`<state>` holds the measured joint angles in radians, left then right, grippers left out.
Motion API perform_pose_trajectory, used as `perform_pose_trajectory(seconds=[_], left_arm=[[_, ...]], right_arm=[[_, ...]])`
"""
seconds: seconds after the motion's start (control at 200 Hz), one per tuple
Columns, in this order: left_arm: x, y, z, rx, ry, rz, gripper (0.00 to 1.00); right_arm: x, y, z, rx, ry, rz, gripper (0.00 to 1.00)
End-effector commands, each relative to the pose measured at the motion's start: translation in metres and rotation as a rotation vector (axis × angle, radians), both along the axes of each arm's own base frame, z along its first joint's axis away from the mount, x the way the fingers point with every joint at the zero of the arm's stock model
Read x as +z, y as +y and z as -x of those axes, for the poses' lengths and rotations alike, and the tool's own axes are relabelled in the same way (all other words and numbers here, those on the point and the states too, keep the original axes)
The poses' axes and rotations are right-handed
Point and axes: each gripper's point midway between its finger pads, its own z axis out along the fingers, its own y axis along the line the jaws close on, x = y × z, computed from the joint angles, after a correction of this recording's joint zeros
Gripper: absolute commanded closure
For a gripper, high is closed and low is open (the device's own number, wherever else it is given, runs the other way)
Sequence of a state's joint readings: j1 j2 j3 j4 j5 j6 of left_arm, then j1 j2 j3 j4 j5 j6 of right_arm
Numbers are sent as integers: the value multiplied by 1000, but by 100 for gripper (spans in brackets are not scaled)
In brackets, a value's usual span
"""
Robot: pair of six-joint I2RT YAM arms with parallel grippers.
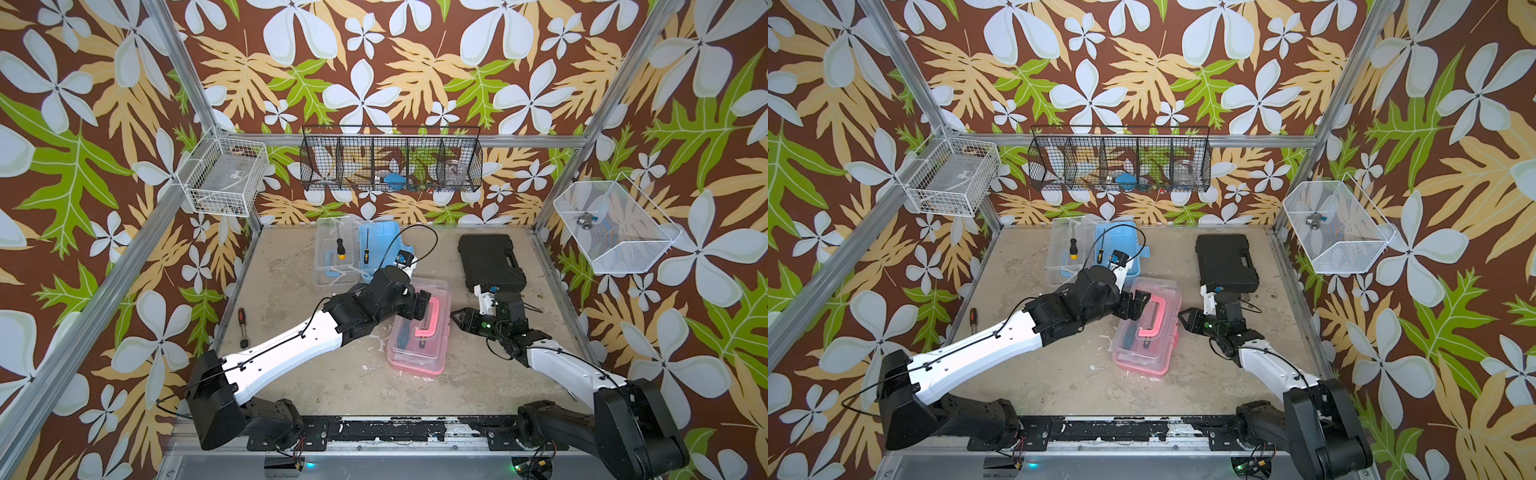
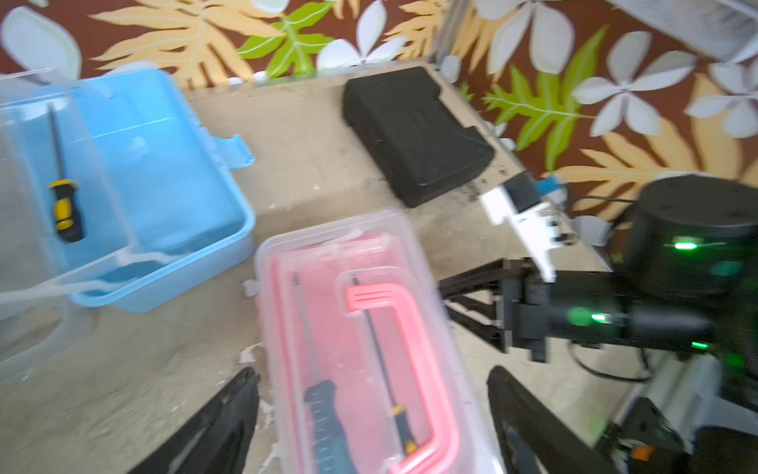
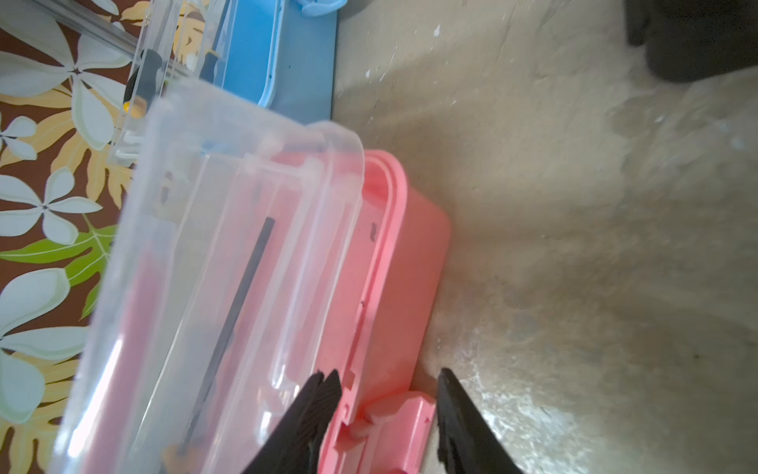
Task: Close toolboxes
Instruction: Close the toolbox lid, then move the toolbox to the center of the board.
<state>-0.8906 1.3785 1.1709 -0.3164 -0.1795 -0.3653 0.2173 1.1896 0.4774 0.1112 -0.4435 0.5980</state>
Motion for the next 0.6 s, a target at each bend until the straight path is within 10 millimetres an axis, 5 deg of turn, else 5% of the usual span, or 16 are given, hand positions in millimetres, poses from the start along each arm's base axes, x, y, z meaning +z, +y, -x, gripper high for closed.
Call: perform_pose_trajectory(seconds=[0.0, 0.591], left_arm=[[-21, 9, -4, 16, 27, -37, 14], [-112, -18, -4, -84, 190, -162, 9]], right_arm=[[-9, -13, 6, -27, 55, 56, 52], [8, -18, 17, 2, 43, 64, 32]])
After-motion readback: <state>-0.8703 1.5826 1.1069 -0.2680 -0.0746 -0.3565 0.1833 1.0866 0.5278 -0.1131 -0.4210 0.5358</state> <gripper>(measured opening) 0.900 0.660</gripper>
